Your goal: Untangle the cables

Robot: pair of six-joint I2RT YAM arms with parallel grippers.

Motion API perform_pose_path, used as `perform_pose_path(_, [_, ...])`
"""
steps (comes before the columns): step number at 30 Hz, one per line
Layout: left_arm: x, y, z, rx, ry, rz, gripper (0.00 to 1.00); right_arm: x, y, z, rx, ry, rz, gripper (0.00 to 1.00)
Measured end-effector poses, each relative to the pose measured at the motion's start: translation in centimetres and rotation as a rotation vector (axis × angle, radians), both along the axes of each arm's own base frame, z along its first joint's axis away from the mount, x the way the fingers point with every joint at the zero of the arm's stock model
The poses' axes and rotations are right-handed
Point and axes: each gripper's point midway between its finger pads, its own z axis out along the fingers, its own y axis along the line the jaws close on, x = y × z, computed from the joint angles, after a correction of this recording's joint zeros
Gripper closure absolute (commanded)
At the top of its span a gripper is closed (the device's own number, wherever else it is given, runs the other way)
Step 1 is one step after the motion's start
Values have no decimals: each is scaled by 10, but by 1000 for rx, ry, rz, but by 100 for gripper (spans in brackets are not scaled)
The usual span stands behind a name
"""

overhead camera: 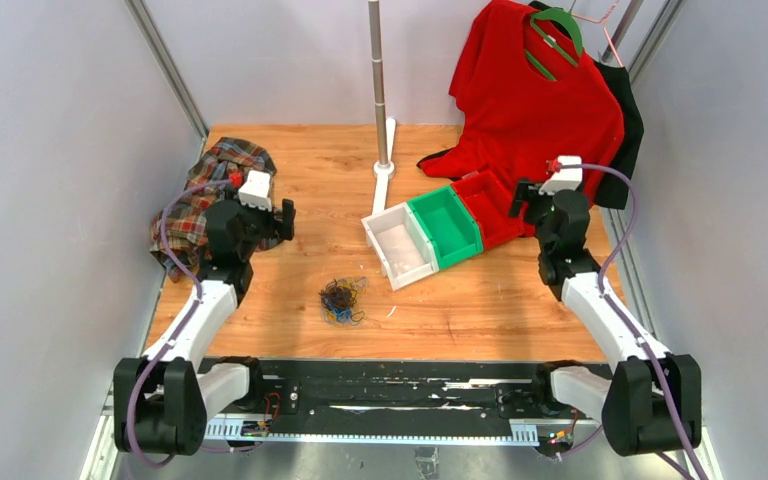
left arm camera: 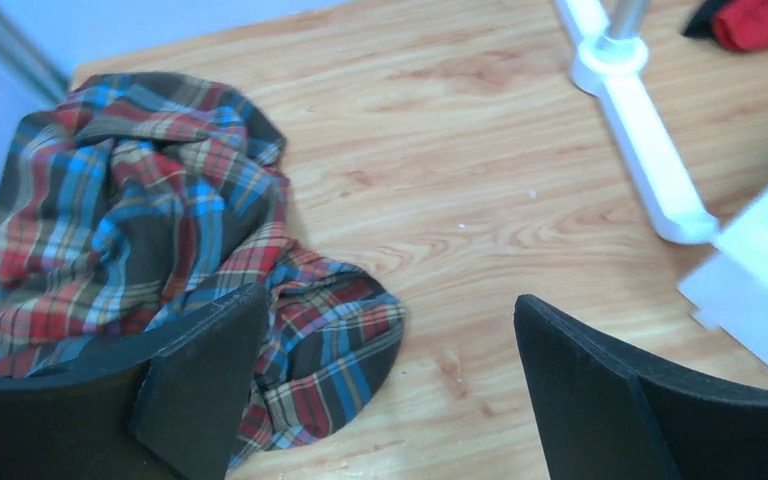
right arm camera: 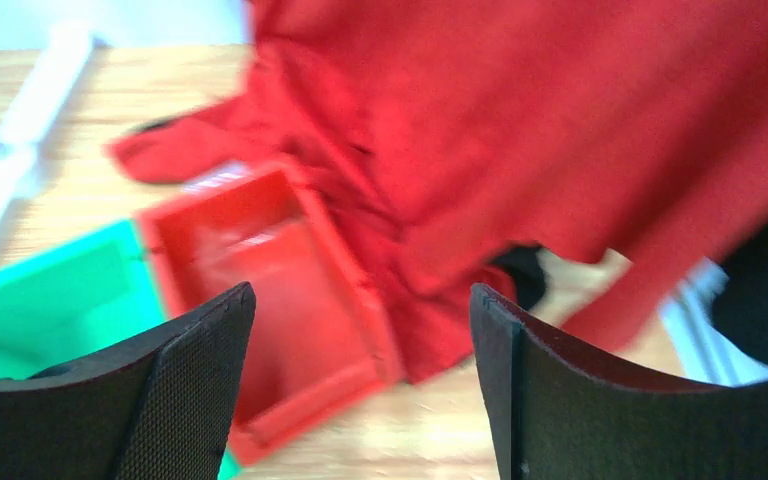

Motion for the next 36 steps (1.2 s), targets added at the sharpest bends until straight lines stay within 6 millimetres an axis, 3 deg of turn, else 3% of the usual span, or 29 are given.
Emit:
perform_pose_path(2, [-2,-10,10,9,49,-64,2,6,22,18,67,-18,95,22])
perform_pose_path(4, [-8,-18,8,12,114,-120,2,11,40,26,149,0,158,22])
perform_pose_path(7, [-26,-31,-14,0,268,-205,2,24,72,36,243,47,297,22])
perform_pose_path(9, [-37,-37,-27,-11,362,-252,2,33,93,34,259,100,375,29])
perform_pose_path(12, [-51,-47,-46,-35,494,-320,2,44,119,15,248,195,453,35])
perform_pose_path(16, [-65,-55,-64,-46,609,-394,2,43,144,-36,207,359,502,38])
perform_pose_path(19, [-77,-60,-75,-50,668,-445,2,41,151,-70,166,458,511,41])
perform_pose_path(22, [-86,-65,-79,-47,696,-489,2,41,153,-89,130,519,512,44])
perform_pose_path(27, [-95,-77,-80,-20,703,-558,2,48,152,-105,72,559,498,57])
perform_pose_path(36, [-110,-90,-87,70,692,-623,2,48,151,-113,-8,585,423,95])
